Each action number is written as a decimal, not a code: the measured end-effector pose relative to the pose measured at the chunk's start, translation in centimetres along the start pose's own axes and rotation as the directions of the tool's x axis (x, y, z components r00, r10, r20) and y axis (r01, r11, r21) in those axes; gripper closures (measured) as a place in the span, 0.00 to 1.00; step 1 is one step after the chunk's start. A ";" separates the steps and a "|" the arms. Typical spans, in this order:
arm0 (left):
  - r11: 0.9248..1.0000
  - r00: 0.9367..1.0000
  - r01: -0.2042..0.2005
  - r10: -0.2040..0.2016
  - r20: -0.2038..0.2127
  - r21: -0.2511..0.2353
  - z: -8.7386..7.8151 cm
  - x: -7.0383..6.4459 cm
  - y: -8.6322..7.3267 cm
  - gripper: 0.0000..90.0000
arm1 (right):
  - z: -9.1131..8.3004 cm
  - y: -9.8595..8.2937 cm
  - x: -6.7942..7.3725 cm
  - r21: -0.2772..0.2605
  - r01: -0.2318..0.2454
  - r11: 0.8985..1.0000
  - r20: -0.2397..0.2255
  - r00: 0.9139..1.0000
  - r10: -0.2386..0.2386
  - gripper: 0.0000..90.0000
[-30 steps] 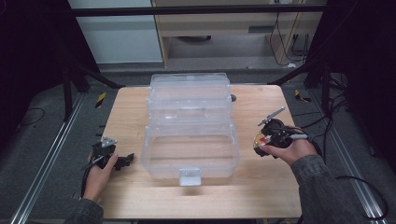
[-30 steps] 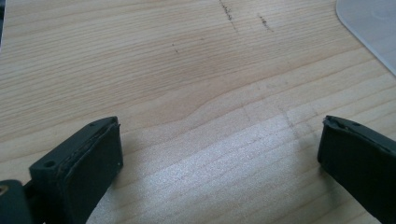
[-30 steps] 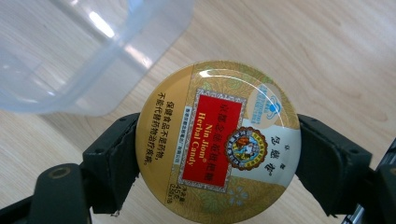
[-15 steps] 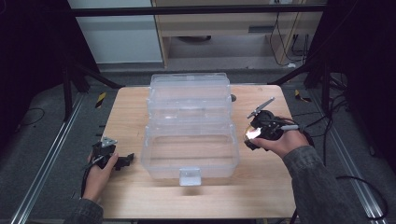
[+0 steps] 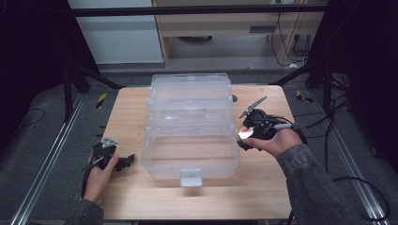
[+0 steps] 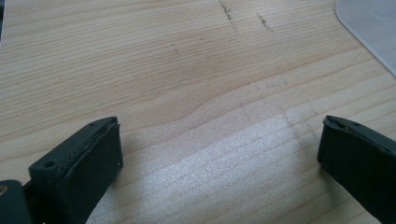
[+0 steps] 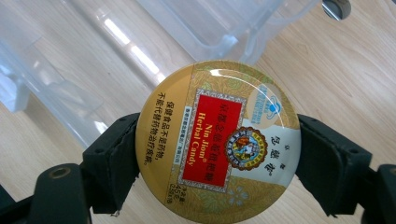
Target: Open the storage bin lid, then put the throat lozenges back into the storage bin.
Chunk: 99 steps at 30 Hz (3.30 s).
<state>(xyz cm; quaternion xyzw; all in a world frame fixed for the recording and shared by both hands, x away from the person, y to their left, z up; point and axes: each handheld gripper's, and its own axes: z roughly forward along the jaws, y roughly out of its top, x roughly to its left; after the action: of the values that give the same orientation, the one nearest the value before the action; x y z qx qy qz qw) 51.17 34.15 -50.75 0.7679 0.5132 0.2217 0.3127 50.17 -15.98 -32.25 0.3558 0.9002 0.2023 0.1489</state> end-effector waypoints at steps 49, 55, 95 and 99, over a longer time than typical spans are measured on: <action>1.000 1.000 -0.003 0.003 0.003 0.000 0.0 0.0 0.0 0.00 | 4.4 1.6 4.4 0.044 0.087 0.995 -0.072 0.994 -0.084 0.23; 1.000 1.000 -0.001 0.001 0.003 -0.002 0.0 0.0 0.0 0.00 | 5.2 1.4 4.7 0.054 0.073 0.996 -0.079 0.994 -0.068 0.23; 1.000 1.000 -0.008 0.008 0.007 -0.002 0.0 0.0 0.0 0.00 | 6.1 0.7 4.5 0.092 0.017 0.996 -0.093 0.996 -0.008 0.20; 1.000 1.000 -0.008 0.008 0.007 -0.002 0.0 0.0 0.0 0.00 | 5.6 0.6 4.3 0.081 0.013 0.997 -0.085 0.996 -0.006 0.22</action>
<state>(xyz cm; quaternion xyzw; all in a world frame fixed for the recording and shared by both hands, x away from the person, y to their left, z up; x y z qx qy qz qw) 51.24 34.15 -50.75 0.7704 0.5089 0.2206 0.3144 49.79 -11.17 -37.36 0.3484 0.9148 0.1798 0.0970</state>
